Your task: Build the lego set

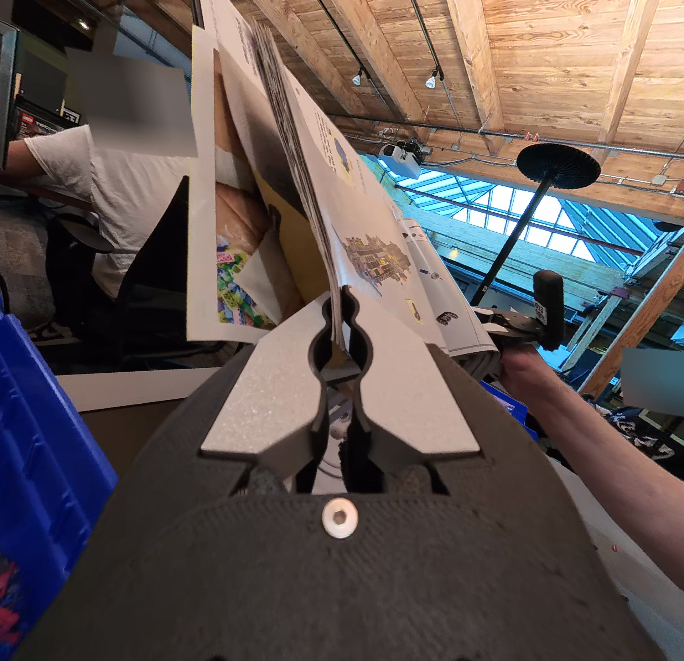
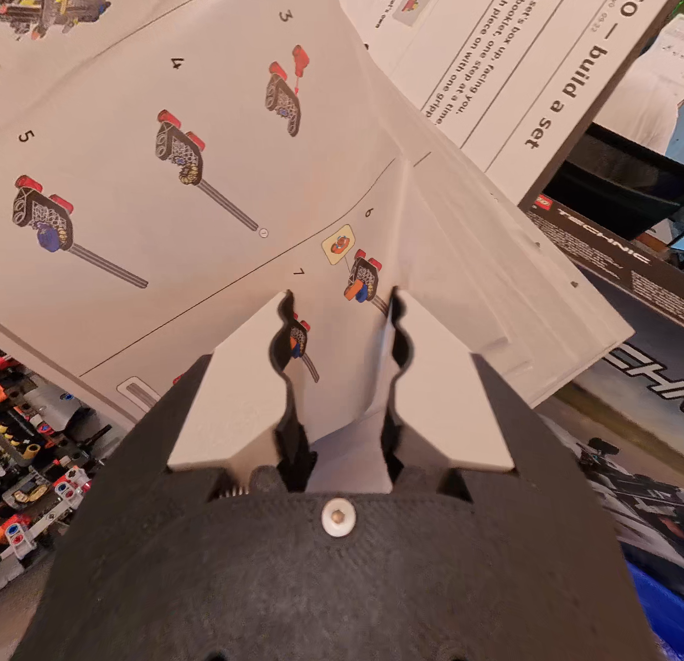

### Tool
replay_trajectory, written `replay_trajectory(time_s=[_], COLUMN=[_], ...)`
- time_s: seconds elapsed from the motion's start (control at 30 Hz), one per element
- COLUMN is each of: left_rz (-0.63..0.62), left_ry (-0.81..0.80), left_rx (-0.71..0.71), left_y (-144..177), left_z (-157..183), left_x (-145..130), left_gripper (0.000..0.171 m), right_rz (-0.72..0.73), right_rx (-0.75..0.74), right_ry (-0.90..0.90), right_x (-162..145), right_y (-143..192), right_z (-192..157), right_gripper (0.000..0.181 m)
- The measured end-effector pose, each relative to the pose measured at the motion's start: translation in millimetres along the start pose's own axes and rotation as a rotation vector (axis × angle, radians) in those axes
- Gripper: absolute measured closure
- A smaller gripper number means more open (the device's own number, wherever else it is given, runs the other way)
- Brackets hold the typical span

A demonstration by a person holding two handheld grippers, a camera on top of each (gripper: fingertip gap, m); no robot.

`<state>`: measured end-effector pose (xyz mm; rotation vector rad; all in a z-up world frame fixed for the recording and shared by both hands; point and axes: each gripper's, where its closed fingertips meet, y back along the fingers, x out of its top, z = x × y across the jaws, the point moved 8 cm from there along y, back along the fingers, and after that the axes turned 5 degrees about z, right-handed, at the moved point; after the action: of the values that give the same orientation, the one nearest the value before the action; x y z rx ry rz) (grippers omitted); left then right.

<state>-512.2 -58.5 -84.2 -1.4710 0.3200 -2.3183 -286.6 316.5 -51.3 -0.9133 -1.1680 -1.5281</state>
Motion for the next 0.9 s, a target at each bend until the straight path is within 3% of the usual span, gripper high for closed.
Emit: replay_trajectory(time_s=[0.1, 0.27, 0.4, 0.5, 0.57, 0.63, 0.7, 0.8, 0.9], left_rz=[-0.005, 0.002, 0.0, 0.002, 0.0, -0.009, -0.011, 0.0, 0.002], left_ry=[-0.006, 0.012, 0.02, 0.031, 0.027, 0.012, 0.007, 0.039, 0.051], left_rx=[-0.007, -0.015, -0.019, -0.018, -0.02, -0.021, -0.022, -0.028, -0.029], left_y=[0.1, 1.4, 1.3, 1.3, 1.9, 1.6, 1.3, 0.8, -0.2], left_z=[1.9, 0.2, -2.0, -3.2, -2.3, -0.5, -0.1, -2.0, -1.9], left_x=[1.3, 2.5, 1.0, -1.4, 0.1, 2.5, 3.5, 0.8, -1.6], left_gripper=[0.171, 0.171, 0.171, 0.171, 0.171, 0.171, 0.171, 0.171, 0.171], right_rz=[-0.015, 0.037, 0.261, 0.222, 0.22, 0.348, 0.388, 0.2, 0.102], right_rx=[0.026, 0.185, 0.559, 0.882, 0.931, 0.855, 0.624, 0.2, 0.081], right_ry=[0.021, -0.082, -0.218, -0.051, -0.07, -0.163, -0.169, -0.067, -0.153], right_x=[4.4, 38.9, 120.2, 156.2, 161.2, 158.3, 138.5, 81.2, 31.3], right_y=[-4.0, 0.1, 7.6, 0.9, 8.7, 29.4, 45.8, 46.8, 32.2], right_z=[-6.1, -28.6, -92.3, -171.4, -169.1, -131.7, -82.1, -16.4, 17.6], right_gripper=[0.178, 0.181, 0.181, 0.117, 0.105, 0.091, 0.088, 0.069, 0.066])
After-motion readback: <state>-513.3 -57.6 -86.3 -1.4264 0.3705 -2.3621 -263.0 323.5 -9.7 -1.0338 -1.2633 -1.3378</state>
